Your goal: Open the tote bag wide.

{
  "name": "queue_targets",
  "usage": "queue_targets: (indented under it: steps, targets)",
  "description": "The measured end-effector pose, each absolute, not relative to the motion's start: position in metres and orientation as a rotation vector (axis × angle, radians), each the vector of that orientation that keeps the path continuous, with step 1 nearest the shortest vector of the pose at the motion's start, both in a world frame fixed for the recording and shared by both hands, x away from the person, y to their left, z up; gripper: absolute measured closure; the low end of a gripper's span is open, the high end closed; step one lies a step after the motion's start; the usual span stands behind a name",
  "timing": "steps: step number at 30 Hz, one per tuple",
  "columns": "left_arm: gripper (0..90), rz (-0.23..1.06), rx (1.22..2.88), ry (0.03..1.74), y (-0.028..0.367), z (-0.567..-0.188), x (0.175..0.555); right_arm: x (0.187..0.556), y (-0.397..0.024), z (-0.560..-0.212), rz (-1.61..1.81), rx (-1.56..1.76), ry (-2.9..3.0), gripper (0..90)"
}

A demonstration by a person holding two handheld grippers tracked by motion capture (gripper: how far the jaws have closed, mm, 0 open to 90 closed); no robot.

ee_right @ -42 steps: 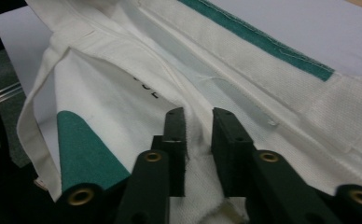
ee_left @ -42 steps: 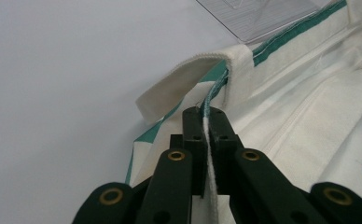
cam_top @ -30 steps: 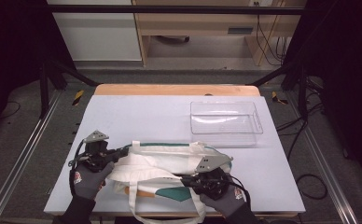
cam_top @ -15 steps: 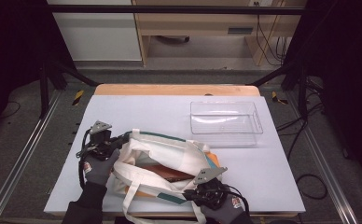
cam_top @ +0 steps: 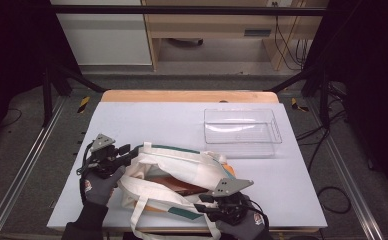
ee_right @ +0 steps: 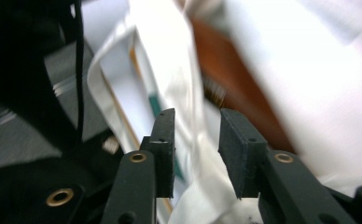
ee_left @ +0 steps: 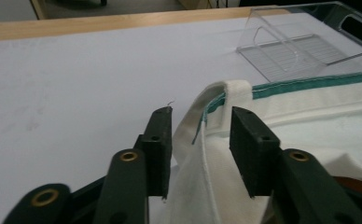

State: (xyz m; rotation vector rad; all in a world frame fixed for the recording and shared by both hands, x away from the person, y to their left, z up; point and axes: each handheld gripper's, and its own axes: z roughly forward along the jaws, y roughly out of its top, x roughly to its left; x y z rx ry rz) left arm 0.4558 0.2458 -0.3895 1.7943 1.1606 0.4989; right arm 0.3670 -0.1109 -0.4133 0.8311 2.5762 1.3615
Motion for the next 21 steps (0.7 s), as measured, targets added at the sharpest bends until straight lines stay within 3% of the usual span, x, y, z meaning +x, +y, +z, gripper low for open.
queue_targets:
  steps: [5,16,18,21]
  targets:
    - [56.8,0.544,1.757,1.107,0.249,-0.372,0.43,0.372,-0.118,-0.386,1.403,0.836,2.429,61.0]
    - [82.0,0.51,1.925,0.954,0.206,-0.392,0.402,0.4,-0.11,-0.387,1.28,0.897,2.355,52.4]
    - [82.3,0.501,1.975,0.942,0.197,-0.399,0.402,0.401,-0.109,-0.391,1.247,0.898,2.364,51.0]
    - [75.9,0.513,2.044,0.939,0.188,-0.411,0.402,0.401,-0.104,-0.4,1.196,0.891,2.401,49.5]
